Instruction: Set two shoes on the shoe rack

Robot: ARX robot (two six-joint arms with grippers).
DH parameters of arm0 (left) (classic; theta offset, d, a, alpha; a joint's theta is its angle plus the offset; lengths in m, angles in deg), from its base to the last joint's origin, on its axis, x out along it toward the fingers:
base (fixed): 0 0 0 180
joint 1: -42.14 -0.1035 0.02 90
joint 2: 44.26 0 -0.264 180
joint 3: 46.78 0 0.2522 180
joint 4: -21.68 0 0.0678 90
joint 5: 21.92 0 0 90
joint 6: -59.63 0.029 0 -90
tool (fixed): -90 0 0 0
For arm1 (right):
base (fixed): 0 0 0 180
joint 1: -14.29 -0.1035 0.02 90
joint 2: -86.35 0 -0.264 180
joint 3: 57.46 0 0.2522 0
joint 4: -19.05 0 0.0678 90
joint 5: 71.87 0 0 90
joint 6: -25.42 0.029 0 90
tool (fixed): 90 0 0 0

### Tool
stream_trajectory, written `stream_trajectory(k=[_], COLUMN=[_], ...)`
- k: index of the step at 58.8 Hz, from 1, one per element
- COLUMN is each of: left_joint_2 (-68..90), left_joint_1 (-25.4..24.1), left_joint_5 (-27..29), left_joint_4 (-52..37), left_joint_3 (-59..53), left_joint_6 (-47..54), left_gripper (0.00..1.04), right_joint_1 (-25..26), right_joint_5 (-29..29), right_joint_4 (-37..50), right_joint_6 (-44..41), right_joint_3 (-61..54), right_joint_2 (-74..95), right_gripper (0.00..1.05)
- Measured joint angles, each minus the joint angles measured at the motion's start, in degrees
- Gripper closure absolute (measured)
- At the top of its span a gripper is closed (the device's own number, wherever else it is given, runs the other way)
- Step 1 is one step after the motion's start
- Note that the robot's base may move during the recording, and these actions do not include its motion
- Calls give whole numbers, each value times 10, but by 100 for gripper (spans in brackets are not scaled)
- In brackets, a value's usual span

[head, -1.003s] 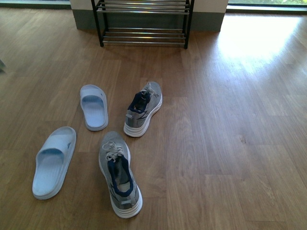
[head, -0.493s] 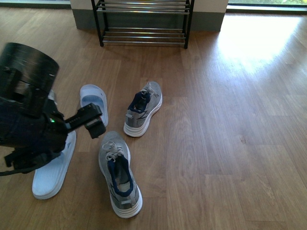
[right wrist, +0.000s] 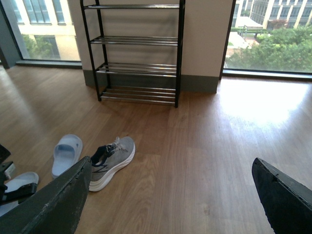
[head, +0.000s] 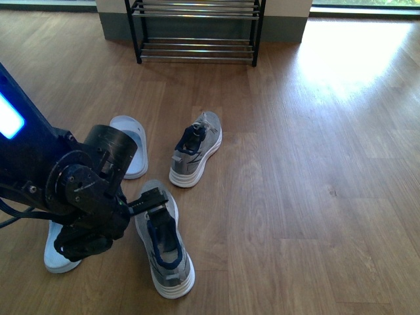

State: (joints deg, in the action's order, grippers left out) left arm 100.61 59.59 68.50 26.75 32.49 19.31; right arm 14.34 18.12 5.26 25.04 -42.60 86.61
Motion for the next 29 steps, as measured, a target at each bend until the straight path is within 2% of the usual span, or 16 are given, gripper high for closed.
stream_trajectory(k=[29], left_joint_2=[169], left_joint_1=[17], left_joint_5=[5], left_joint_4=[37], left_joint_3=[172], left_joint_6=[24], left_gripper=[9], right_joint_1=[0], right_joint_5=[0], right_joint_4=[0], right_joint_6=[0], right_joint_3=[0], right_joint_2=[0], right_gripper=[9])
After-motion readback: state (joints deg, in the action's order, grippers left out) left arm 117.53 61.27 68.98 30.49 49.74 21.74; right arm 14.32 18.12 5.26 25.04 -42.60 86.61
